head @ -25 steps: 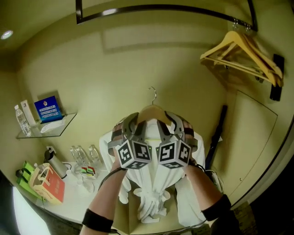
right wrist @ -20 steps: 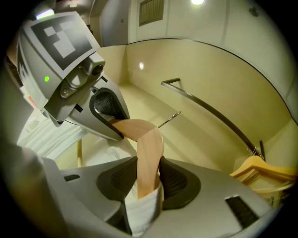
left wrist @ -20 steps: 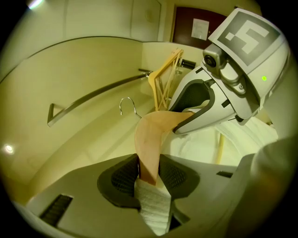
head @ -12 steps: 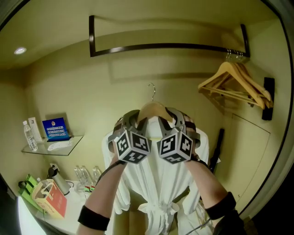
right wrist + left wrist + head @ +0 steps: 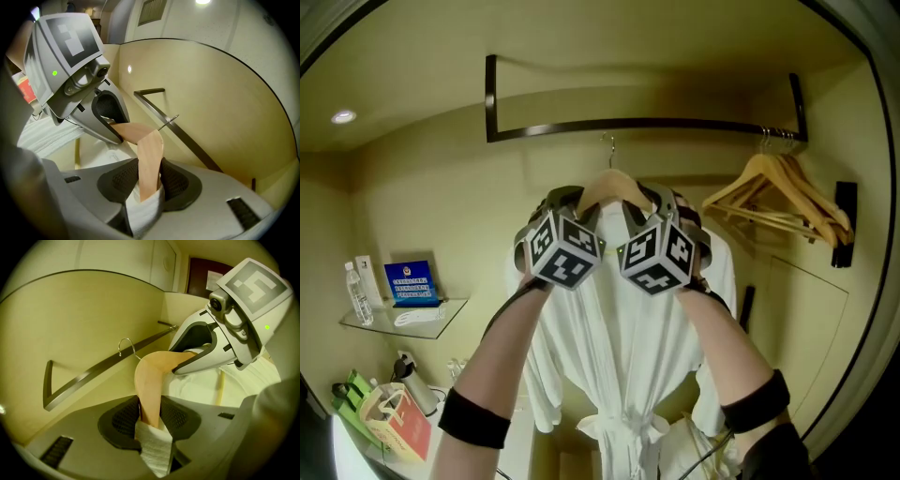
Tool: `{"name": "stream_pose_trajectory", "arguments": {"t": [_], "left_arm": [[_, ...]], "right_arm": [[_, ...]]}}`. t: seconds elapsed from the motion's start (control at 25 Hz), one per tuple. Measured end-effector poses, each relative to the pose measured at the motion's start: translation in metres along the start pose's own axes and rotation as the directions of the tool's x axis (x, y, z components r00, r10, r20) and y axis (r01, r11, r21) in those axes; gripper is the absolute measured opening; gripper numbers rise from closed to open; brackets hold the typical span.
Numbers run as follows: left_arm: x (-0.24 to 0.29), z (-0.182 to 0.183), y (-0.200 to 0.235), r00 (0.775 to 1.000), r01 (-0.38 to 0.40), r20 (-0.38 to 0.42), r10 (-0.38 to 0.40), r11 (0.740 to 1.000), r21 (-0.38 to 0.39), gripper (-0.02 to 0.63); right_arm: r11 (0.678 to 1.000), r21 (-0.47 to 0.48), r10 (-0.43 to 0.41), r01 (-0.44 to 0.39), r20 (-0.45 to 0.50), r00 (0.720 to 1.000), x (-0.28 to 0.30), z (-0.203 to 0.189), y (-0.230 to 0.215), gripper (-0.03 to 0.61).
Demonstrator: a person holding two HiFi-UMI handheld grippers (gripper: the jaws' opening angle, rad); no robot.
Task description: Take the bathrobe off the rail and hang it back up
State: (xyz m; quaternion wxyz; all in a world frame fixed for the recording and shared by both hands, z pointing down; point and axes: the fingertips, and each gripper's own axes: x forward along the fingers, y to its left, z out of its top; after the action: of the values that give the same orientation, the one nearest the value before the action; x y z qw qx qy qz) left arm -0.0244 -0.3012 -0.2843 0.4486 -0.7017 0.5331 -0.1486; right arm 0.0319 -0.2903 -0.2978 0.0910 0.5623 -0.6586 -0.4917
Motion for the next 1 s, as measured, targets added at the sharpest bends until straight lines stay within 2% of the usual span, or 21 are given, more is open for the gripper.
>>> {"name": "stream_pose_trajectory", "arguments": {"t": [0.28,0.44,1.0], "left_arm": [[0.02,0.033,0.034,0.999,0.009,0.037,-0.01,1.0,0.006,0.132],[0.031,0.041,0.044,0.999,0.009,0.052,-0.01,1.0,0.002,0.132],[0.06,0.004,0.022,0.997,0.05,0.069,-0.045,0.996,-0.074,0.132]], "right_arm": [[0.999,-0.005,-0.049,0.049,0.005,0.999,0.021,0.016,-0.041,0.158],[0.998,-0.012,-0.055,0.055,-0.013,0.998,0.032,0.018,-0.053,0.158],[0.999,-0.039,-0.031,0.028,-0.096,0.995,0.052,-0.016,-0.027,0.16]]}}
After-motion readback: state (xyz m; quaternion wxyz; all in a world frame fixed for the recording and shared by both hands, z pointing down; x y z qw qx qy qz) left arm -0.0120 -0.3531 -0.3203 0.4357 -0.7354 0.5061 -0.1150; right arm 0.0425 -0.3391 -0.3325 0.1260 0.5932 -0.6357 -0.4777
